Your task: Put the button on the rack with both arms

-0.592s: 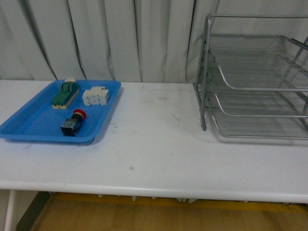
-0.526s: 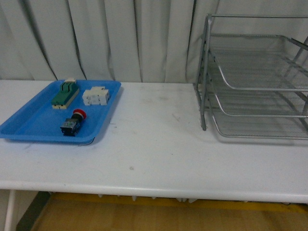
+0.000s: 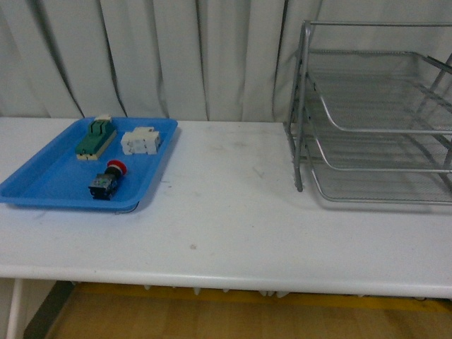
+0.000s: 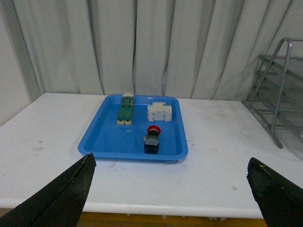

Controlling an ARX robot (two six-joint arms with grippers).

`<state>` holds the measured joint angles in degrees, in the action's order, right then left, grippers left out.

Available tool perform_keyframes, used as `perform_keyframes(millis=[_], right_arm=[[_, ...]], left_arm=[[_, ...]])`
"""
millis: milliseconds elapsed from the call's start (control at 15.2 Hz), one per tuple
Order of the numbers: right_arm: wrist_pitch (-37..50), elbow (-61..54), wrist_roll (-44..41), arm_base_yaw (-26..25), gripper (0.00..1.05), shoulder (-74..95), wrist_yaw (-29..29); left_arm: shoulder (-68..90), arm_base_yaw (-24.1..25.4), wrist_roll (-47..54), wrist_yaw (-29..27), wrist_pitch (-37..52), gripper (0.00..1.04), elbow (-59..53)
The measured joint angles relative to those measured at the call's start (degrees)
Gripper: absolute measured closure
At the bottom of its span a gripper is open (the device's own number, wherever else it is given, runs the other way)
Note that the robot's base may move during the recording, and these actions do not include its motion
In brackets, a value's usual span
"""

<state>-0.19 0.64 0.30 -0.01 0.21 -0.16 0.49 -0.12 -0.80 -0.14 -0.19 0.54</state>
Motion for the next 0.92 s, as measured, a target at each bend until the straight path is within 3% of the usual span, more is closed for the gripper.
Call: perform_keyframes(millis=[854, 920], right_arm=[[0.00, 0.00, 0.00, 0.00, 0.06, 0.00, 0.00], [1.62, 0.04, 2.16, -2.16, 0.06, 1.66, -5.27]], left_arm=[[0.00, 0.00, 0.00, 0.00, 0.00, 0.07, 0.00], [0.00, 0.00, 0.00, -0.02, 0.00, 0.07, 0.00]])
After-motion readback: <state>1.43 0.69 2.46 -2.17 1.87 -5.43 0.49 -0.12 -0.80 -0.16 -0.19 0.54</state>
